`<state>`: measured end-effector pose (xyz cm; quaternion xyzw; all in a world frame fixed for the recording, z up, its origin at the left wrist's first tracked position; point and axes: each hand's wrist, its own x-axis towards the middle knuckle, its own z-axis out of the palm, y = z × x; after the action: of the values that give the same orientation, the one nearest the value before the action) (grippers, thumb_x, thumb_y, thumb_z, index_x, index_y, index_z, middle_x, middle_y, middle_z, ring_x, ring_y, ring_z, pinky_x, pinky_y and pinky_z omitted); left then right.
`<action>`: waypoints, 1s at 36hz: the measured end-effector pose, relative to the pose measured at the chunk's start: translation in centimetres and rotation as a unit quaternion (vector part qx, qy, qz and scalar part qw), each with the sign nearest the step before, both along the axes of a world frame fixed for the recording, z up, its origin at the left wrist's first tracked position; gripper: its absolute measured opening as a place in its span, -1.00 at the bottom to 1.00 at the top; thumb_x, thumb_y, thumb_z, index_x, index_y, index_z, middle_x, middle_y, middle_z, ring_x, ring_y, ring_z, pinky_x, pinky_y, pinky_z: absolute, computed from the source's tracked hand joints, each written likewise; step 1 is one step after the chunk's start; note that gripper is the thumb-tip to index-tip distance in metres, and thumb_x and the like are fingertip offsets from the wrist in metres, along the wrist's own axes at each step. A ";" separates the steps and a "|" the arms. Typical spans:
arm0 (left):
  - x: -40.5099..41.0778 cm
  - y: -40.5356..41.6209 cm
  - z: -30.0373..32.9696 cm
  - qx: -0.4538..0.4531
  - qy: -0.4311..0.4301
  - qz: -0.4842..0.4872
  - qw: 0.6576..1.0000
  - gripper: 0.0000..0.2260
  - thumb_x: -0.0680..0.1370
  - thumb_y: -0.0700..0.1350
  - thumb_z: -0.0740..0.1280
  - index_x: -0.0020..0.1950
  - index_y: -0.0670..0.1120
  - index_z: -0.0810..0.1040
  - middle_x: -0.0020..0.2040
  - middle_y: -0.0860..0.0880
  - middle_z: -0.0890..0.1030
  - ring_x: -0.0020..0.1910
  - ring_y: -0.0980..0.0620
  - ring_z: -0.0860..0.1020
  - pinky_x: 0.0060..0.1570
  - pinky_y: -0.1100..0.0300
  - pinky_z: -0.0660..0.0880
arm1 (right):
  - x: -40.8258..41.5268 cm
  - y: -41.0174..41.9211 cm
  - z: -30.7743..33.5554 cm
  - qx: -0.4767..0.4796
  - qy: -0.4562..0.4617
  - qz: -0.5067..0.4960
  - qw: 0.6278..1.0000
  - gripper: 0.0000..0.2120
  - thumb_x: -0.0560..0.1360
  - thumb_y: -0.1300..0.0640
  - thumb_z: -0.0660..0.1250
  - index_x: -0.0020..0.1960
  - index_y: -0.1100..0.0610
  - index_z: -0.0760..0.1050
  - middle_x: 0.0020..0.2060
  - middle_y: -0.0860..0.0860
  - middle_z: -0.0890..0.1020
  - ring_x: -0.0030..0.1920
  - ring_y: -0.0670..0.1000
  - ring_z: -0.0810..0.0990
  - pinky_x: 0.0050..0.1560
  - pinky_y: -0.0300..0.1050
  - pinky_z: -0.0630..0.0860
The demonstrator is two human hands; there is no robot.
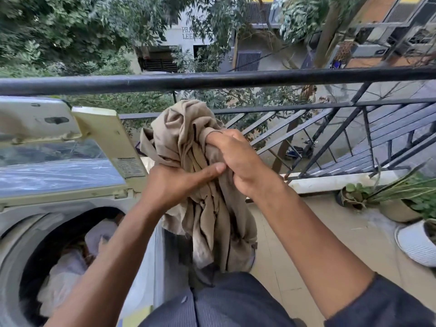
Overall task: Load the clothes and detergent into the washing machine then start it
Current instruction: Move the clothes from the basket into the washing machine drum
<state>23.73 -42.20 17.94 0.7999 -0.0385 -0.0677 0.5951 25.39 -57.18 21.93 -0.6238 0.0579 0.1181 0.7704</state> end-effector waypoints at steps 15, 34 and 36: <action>0.9 -1.8 -3.7 0.048 -0.092 -0.037 0.994 -0.44 0.26 0.38 0.65 0.22 0.34 0.64 0.14 0.34 0.70 0.21 0.34 0.63 0.20 0.22 0.60 | 0.0 -4.1 -3.5 -0.062 -0.031 0.015 0.997 -0.59 0.38 0.16 0.34 -0.07 0.56 0.41 -0.21 0.25 0.54 -0.16 0.17 0.48 -0.15 0.09 0.38; 1.9 -1.5 -3.3 0.105 -0.087 -0.098 0.986 -0.52 0.33 0.35 0.60 0.22 0.38 0.63 0.12 0.37 0.69 0.20 0.37 0.61 0.20 0.31 0.58 | -2.9 -5.7 -6.4 -0.158 -0.098 0.015 0.982 -0.61 0.49 0.19 0.22 0.29 -0.01 0.49 0.09 -0.11 0.63 0.08 -0.13 0.55 0.14 -0.04 0.46; 1.8 -1.7 -3.4 0.103 -0.099 -0.119 0.983 -0.41 0.31 0.35 0.63 0.30 0.28 0.63 0.20 0.26 0.70 0.27 0.24 0.63 0.29 0.09 0.59 | -2.7 -5.8 -5.9 -0.186 -0.104 0.040 0.976 -0.58 0.53 0.15 0.19 0.32 -0.16 0.49 0.20 -0.20 0.59 0.24 -0.16 0.53 0.31 -0.02 0.45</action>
<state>25.48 -43.86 14.55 0.8493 -0.1850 -0.0616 0.4906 22.64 -63.03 16.06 -0.7667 -0.0263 0.0704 0.6376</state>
